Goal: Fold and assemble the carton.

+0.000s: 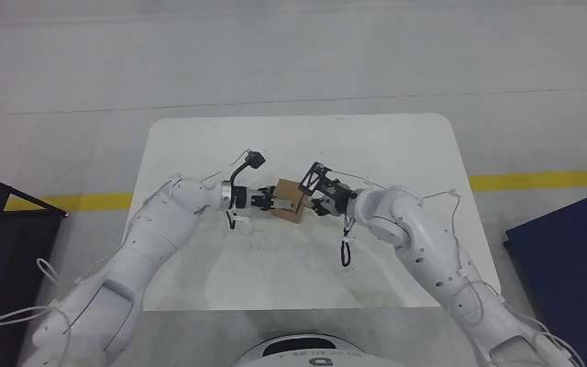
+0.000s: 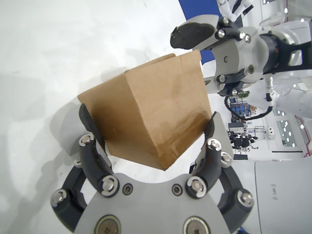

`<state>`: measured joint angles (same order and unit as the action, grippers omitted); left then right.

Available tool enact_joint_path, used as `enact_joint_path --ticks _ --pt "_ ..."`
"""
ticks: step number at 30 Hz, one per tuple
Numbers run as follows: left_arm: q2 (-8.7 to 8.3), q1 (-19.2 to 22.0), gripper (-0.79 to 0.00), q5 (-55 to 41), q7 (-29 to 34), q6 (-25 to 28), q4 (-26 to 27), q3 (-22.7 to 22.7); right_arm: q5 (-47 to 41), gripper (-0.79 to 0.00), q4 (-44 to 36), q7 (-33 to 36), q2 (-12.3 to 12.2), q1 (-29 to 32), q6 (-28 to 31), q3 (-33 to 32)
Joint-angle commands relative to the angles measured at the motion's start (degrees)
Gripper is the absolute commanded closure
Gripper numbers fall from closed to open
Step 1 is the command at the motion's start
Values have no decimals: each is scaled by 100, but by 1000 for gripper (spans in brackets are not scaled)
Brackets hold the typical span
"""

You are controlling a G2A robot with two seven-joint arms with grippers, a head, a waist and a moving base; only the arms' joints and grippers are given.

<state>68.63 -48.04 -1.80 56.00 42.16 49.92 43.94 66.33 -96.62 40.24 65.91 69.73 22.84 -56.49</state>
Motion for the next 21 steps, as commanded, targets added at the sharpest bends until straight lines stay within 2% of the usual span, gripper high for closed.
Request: enact_joint_path --ticks 1,12,16,18,21 --pt "6 50 -785 140 96 -72 8 -53 2 -508 -5 7 0 2 -1 -3" --pt "38 155 -785 243 55 -126 -19 -97 52 -520 -13 65 -41 -10 -85 -272" --pt "40 202 -785 342 77 -164 12 -113 -37 -517 38 -126 -53 -51 -458 -571" --pt "43 214 -785 351 73 -189 45 -115 -195 -493 -54 -281 -32 -55 -573 -577" --pt "43 221 -785 374 78 -203 66 -118 -266 -502 -122 -326 2 -61 -620 -439"
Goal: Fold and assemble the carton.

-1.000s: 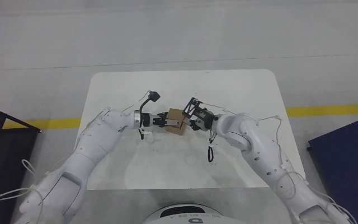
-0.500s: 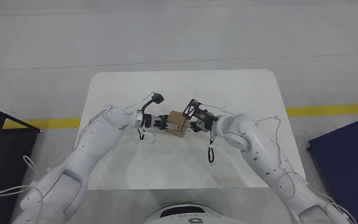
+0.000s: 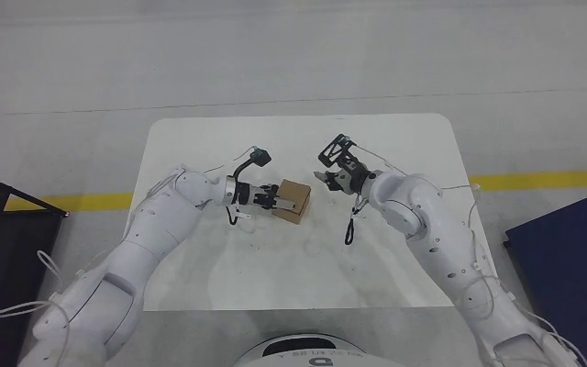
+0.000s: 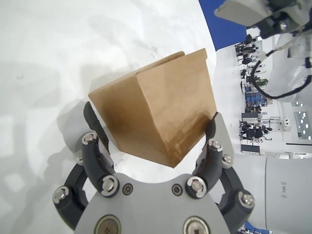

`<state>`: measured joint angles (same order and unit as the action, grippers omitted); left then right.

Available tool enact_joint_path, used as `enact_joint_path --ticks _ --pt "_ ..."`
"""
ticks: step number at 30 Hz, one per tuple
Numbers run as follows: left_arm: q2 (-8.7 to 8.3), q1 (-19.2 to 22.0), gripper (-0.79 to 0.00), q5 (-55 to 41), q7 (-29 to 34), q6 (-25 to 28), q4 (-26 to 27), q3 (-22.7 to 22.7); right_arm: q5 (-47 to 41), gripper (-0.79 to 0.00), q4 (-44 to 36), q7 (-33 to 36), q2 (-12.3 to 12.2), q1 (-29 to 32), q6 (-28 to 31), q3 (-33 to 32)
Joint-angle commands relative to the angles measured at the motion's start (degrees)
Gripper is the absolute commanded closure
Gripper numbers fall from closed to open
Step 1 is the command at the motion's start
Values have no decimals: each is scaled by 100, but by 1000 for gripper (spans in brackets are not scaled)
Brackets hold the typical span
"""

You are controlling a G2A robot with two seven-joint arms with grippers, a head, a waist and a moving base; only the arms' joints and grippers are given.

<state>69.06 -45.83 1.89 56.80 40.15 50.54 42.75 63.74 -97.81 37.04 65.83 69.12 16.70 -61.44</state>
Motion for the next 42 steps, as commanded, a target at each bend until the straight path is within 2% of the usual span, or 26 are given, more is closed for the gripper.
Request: enact_joint_path --ticks 1,10,16,21,22,23,25,26,29,34,38,42 --pt "0 -1 -785 7 0 -3 7 -1 14 -508 24 -11 22 -5 9 132" --pt "9 22 -785 78 13 -17 18 -29 101 -486 786 75 120 -223 160 579" --pt "20 69 -785 98 -36 15 18 -28 -24 -496 684 -20 129 -293 148 474" --pt "-41 71 -785 36 -400 204 -17 207 -236 -483 431 -73 118 -278 118 298" --pt "-70 53 -785 26 -520 290 -31 297 -309 -456 363 -61 116 -275 103 253" --pt "-105 16 -785 -14 -670 380 -44 409 -407 -385 297 -60 115 -271 79 200" --pt "-196 -50 -785 49 -872 488 -37 633 -638 -172 193 -67 111 -255 56 94" --pt "-247 -91 -785 101 -934 520 5 745 -751 0 168 -52 109 -246 65 47" --pt "-410 -242 -785 356 -930 493 285 1047 -975 0 171 75 94 -235 150 -58" --pt "-651 -543 -785 925 -557 74 1055 1405 -1326 0 182 215 55 -164 364 -251" --pt "-746 -841 -785 969 -495 -103 1687 1561 -1706 0 113 338 40 -106 603 -288" --pt "-787 -1001 -785 1006 -489 -94 1971 1594 -1755 0 220 329 67 -133 597 -103"
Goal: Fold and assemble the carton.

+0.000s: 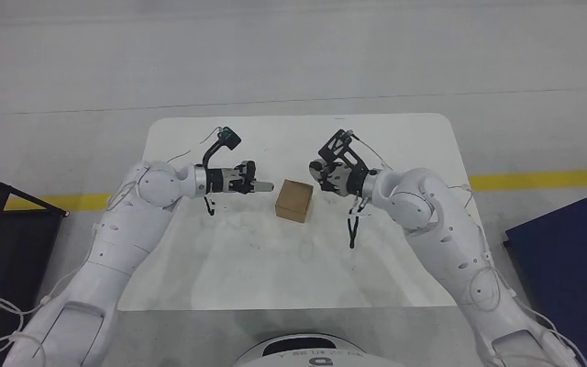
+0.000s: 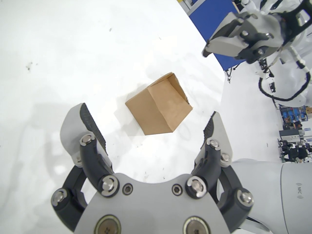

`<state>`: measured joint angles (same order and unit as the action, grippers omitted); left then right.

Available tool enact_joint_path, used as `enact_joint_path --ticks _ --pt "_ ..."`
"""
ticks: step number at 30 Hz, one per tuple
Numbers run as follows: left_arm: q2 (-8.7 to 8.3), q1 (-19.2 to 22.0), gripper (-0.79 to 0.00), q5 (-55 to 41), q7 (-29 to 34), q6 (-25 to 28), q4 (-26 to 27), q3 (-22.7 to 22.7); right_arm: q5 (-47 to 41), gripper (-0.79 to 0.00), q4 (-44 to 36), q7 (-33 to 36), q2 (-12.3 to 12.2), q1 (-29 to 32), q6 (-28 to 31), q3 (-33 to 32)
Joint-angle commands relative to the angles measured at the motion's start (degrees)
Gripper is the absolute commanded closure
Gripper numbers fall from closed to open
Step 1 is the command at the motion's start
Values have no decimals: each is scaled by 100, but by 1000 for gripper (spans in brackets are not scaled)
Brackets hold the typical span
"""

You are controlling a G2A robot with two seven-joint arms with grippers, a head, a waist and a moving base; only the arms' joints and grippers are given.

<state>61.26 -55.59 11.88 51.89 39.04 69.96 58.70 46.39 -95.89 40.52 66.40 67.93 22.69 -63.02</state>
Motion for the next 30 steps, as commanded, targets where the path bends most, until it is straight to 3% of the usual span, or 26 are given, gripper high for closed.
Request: enact_joint_path --ticks 1,9,18,30 --pt "-12 -40 -785 26 1 11 43 0 -58 0 28 -25 23 -26 23 135" --pt "-117 -309 -785 73 -555 -111 0 390 46 0 431 3 173 -287 30 931" --pt "-337 -992 -785 333 -885 -421 602 1124 235 0 616 127 221 -510 -13 1129" --pt "-380 -1167 -785 401 -814 -524 950 1131 296 0 639 169 234 -524 55 1233"
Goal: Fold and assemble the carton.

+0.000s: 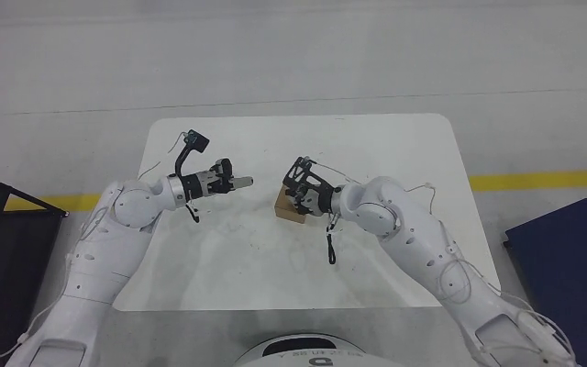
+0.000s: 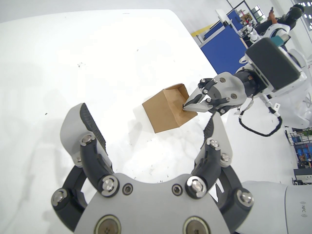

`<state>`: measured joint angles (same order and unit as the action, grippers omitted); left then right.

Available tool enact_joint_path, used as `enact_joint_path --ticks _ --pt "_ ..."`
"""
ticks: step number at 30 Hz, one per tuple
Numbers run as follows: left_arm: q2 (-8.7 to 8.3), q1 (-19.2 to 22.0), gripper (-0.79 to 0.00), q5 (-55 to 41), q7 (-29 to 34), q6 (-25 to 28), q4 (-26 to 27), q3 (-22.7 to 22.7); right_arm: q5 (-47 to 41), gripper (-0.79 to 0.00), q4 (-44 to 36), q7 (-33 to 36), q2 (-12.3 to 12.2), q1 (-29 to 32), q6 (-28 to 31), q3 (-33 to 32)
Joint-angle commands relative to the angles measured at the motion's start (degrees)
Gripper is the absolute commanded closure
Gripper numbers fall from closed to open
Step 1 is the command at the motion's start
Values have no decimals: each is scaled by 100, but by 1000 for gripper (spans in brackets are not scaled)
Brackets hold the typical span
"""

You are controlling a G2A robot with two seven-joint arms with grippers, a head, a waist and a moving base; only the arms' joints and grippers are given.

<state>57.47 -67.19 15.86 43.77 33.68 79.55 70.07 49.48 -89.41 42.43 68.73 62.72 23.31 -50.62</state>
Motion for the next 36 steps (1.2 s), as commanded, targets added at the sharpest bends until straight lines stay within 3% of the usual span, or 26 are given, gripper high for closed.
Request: enact_joint_path --ticks 1,10,16,20,24,30,36 --pt "-4 -15 -785 12 -3 17 -15 -10 -31 0 -25 -59 -1 -4 -18 -31" --pt "-39 -162 -785 58 -29 21 115 38 107 0 -42 -63 -23 29 41 -59" --pt "-172 -279 -785 584 493 665 490 255 -454 0 31 -848 -16 78 -1013 -674" --pt "-255 -341 -785 935 1151 863 866 226 -1118 0 418 -237 45 -62 -1597 -668" --pt "-261 -252 -785 1185 1614 853 1196 -99 -1789 0 918 567 150 -383 -2039 -467" --pt "-150 124 -785 1635 1766 495 1211 -836 -2388 0 1420 1324 242 -770 -1856 -259" --pt "-10 513 -785 2034 1706 -12 979 -1424 -2474 0 1622 1168 218 -892 -1723 -445"
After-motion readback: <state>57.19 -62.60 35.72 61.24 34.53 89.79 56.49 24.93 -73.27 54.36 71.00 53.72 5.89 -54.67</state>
